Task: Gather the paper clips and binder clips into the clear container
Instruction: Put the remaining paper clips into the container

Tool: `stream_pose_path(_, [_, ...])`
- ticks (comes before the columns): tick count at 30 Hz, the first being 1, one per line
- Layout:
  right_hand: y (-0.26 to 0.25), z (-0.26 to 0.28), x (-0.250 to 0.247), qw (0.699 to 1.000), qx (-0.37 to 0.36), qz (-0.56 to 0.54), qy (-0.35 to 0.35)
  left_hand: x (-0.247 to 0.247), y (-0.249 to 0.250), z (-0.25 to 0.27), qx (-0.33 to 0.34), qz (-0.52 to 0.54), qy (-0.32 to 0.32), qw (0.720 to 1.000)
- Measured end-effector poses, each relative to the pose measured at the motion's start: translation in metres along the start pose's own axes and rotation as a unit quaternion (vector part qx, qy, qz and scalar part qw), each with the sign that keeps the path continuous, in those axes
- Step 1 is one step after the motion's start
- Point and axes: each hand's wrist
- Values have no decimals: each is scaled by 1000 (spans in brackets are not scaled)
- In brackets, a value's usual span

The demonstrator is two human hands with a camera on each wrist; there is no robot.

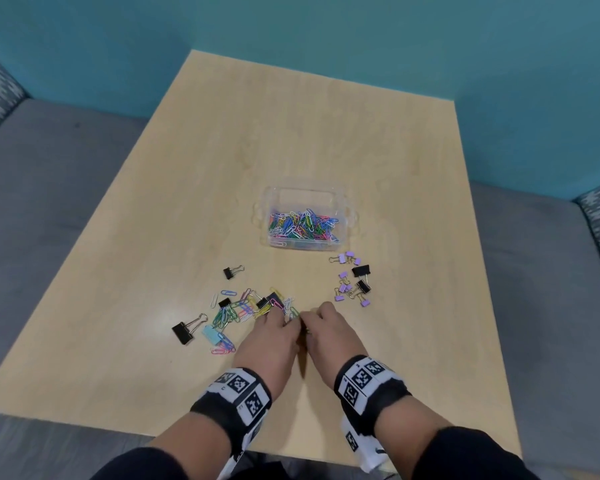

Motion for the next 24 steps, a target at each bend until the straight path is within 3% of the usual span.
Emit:
stream_pose_path(10, [2, 8, -15, 998, -20, 40, -40, -7, 1, 4, 30, -43, -51, 997])
stream_pose_path(16, [9, 8, -13, 998, -29, 50, -7, -17, 11, 4, 31, -69, -57, 995])
stream_pose_path(20, [15, 8, -19, 999, 33, -4, -31, -12, 3, 1, -12, -5, -36, 999])
stream_pose_path(24, [21, 4, -31, 985, 101, -134, -32, -21, -6, -2, -78, 167, 5, 983])
Point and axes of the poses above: each hand's wrist, its own z-axis away from the middle knuckle, its own x-axis out of the palm, y = z × x, and after that the axes turned 5 degrees about z, right-handed
